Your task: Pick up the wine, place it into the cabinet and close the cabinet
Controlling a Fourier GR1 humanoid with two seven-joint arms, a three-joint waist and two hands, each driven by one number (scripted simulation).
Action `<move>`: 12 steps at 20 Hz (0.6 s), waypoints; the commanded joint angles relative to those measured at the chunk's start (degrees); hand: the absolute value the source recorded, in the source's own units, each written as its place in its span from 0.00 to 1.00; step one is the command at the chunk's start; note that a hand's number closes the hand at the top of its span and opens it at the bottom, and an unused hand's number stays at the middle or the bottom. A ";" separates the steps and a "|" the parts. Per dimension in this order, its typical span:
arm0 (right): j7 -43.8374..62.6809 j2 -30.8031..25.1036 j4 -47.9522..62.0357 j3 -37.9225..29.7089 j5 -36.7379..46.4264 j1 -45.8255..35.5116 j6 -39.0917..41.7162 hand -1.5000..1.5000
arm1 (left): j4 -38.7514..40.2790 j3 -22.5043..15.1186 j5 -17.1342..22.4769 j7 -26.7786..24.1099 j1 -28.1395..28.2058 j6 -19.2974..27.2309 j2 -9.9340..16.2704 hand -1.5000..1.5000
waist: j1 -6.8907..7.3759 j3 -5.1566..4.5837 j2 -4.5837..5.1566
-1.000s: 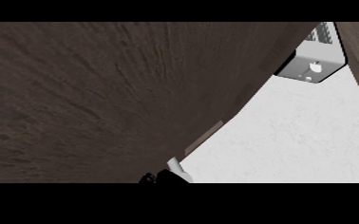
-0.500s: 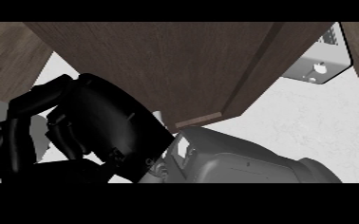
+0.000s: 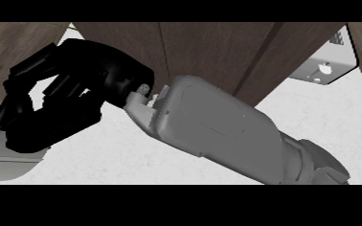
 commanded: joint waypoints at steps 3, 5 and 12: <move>-5.73 -1.12 16.12 -8.29 -3.08 -4.66 8.90 1.00 | 2.76 4.82 2.22 1.14 0.19 -1.86 0.77 0.00 | -2.28 0.09 -0.39; -12.23 -0.01 20.96 -6.57 0.01 -7.37 5.51 1.00 | 1.20 4.04 1.75 2.17 -0.12 -1.43 0.74 0.00 | -1.80 0.07 -0.38; -19.75 -4.16 31.03 -10.63 4.40 -6.78 7.06 1.00 | 0.44 6.54 2.32 2.64 1.07 -1.87 0.63 0.00 | -2.12 0.07 -0.10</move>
